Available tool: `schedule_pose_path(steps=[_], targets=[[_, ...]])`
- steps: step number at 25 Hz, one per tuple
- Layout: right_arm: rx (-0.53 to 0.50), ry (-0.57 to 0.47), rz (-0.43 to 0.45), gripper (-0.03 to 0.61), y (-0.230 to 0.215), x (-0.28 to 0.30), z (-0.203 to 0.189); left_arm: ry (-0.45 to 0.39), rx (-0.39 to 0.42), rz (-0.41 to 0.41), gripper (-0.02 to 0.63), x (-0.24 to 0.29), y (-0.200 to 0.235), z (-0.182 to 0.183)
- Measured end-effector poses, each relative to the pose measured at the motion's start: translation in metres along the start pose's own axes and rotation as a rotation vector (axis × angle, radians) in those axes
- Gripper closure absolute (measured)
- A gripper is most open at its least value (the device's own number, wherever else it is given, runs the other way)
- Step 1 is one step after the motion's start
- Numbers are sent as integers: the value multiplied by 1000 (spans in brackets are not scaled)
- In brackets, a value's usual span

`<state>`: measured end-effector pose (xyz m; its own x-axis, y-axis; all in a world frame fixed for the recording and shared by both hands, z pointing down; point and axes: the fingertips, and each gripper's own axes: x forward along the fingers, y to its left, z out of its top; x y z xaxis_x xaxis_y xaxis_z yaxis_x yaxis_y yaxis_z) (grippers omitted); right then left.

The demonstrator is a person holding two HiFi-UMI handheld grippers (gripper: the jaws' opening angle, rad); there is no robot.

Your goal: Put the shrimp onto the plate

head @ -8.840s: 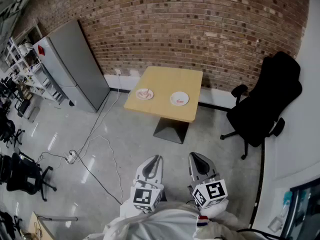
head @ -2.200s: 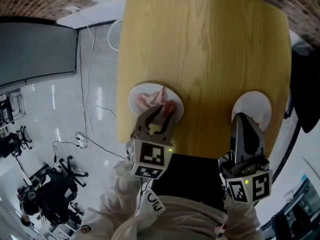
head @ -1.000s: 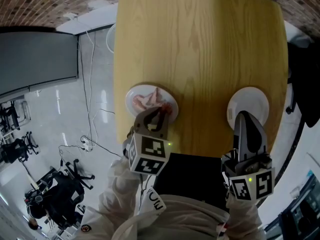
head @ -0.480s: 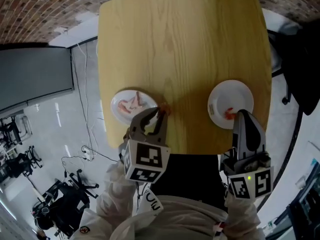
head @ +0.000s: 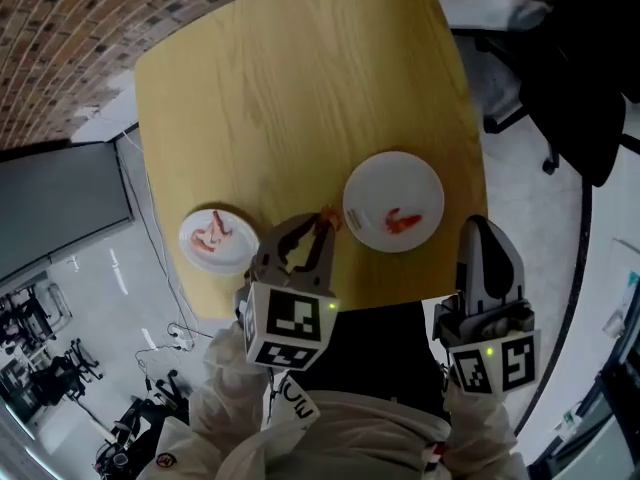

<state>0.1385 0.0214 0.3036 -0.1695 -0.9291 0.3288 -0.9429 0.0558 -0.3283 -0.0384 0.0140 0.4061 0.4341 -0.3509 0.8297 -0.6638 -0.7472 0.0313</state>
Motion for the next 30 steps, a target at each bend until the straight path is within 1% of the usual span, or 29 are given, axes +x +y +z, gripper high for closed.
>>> schedule_pose_path(steps=[5,10,19,26,30], targets=[[19,-38,-71,554,-42,-33,-1,-11,83,-39,548,22,-41,22],[42,-54,-125,554,-81,-53,-7,-8,139,-72,548,46,-73,36],[74,-66,-190,554,-119,-72,-10,3,219,-126,548,76,-107,59],[91,-65,-236,554,-143,-83,-13,21,270,-145,548,94,-123,65],[104,-71,-244,554,-147,-85,-16,40,296,-134,548,101,-124,62]])
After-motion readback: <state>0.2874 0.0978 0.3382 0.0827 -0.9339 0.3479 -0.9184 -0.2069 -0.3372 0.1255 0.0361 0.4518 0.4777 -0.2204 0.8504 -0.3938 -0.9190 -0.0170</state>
